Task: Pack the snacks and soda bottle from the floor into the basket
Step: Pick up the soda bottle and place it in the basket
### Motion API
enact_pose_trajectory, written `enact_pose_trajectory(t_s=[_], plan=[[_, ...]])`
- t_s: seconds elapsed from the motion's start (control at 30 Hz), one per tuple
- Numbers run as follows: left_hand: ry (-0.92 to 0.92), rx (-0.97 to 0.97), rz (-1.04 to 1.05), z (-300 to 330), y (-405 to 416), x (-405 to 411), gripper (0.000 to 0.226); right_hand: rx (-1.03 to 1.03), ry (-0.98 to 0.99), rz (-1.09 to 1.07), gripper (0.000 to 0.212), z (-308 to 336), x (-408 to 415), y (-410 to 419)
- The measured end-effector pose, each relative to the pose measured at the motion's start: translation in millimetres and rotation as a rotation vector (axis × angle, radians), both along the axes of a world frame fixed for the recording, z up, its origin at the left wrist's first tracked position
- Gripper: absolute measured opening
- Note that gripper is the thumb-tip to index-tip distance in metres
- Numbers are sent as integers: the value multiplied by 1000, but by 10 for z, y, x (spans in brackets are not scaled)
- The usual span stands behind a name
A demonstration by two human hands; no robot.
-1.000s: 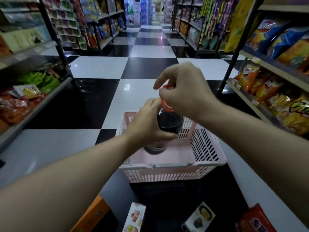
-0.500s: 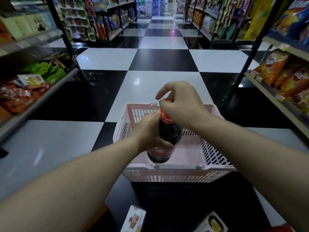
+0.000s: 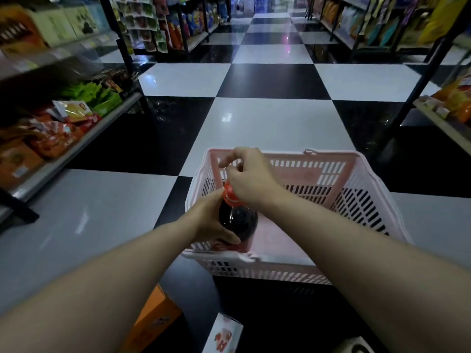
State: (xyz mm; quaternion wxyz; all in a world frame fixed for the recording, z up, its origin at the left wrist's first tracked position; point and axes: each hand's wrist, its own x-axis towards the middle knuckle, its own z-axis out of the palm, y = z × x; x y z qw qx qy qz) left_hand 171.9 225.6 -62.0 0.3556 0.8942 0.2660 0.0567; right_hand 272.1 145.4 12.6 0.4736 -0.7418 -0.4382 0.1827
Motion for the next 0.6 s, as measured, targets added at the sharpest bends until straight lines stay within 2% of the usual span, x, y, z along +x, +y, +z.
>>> enact_pose_trajectory(t_s=[0.13,0.23,0.43,0.6], plan=[[3,-44,60,-10,86,-20,81,-6,46,26,30,-72,-27,71],[-42,-104,84,10,92,-40,79,-91,33,58,33,-61,-3,38],[-149,-153,191,59,49,4,77,-289,-244,124,44,-6,-60,-38],[-205,-107,137,205,-85,-65,83,-370,-379,150,54,33,-184,-179]])
